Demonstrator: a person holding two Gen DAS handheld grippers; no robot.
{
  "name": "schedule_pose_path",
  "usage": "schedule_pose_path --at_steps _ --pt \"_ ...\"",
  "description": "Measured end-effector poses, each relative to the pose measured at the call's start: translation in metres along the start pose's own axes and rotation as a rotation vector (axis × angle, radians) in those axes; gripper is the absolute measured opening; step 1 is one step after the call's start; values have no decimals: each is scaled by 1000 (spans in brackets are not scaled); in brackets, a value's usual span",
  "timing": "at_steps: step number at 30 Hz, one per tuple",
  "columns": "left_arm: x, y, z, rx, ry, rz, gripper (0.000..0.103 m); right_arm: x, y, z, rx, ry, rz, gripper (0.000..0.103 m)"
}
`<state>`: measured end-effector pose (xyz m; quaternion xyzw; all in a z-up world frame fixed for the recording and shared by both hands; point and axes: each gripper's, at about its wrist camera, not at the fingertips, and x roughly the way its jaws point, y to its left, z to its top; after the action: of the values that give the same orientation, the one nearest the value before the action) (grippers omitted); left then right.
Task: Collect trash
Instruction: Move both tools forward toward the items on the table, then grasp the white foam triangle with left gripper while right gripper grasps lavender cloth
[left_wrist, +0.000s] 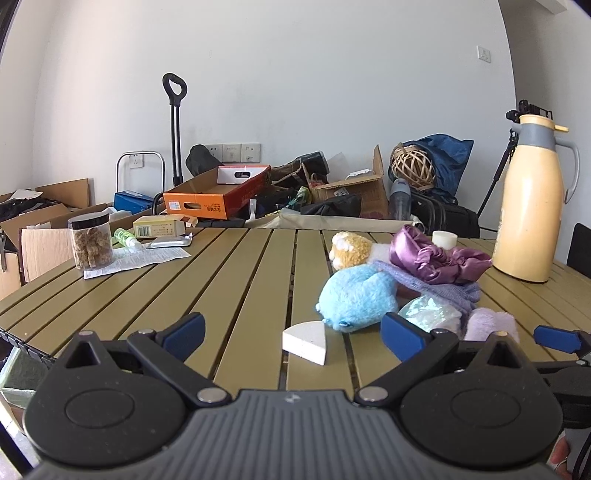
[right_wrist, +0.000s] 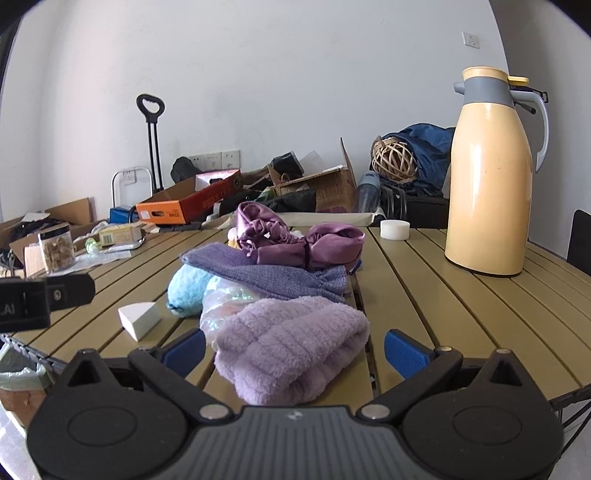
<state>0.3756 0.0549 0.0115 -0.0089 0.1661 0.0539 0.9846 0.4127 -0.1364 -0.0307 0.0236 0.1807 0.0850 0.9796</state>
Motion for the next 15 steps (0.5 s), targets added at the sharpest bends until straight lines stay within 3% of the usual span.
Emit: schedule_pose_path --at_steps 6,15 --pt "14 9 -11 17 44 17 103 7 10 -4 -21 -20 -15 100" --pt "17 16 -14 10 60 29 103 11 12 -4 -38 3 -8 71"
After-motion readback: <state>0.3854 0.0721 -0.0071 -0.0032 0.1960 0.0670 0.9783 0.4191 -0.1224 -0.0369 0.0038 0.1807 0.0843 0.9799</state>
